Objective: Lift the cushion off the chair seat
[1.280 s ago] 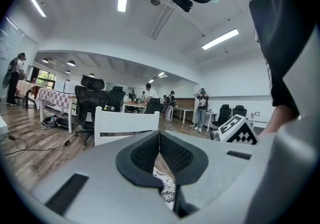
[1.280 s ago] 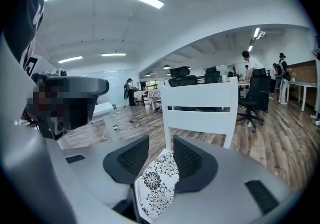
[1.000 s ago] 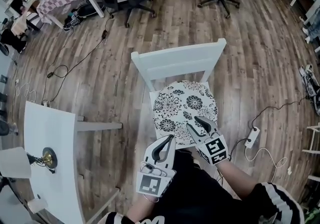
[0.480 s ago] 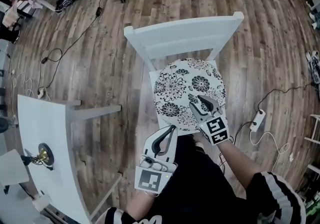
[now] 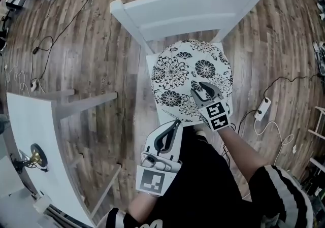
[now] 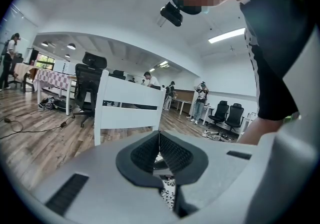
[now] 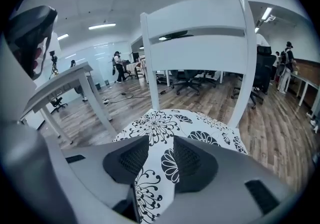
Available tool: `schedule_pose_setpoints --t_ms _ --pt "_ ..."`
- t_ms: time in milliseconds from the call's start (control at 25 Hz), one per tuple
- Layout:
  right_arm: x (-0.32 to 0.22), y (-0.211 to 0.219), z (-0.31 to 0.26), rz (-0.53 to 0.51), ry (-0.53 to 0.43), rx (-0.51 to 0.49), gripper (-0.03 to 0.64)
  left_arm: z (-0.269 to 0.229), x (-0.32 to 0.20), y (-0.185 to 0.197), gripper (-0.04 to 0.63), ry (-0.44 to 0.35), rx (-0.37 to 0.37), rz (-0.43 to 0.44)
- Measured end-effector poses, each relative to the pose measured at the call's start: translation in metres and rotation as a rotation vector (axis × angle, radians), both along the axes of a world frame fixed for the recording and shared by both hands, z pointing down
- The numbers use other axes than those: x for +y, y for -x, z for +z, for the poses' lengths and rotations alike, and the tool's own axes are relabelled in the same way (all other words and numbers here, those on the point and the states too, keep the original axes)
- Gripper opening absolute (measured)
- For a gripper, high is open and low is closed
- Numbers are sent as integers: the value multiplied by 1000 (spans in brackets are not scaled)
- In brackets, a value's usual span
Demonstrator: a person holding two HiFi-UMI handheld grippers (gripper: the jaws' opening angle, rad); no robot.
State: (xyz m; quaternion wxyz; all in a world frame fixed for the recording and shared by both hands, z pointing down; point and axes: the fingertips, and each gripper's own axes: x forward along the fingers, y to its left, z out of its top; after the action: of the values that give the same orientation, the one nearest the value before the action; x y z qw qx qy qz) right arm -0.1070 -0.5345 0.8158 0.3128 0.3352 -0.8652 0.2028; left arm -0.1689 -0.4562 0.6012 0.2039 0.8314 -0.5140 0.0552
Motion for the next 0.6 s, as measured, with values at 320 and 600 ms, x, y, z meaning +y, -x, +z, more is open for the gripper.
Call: schedule_pose_setpoints --t_ms 320,600 --pt "-7 -6 49 5 43 79 143 27 10 0 6 59 -6 11" --pt "-8 -5 87 -29 104 166 150 32 11 2 6 77 -9 16"
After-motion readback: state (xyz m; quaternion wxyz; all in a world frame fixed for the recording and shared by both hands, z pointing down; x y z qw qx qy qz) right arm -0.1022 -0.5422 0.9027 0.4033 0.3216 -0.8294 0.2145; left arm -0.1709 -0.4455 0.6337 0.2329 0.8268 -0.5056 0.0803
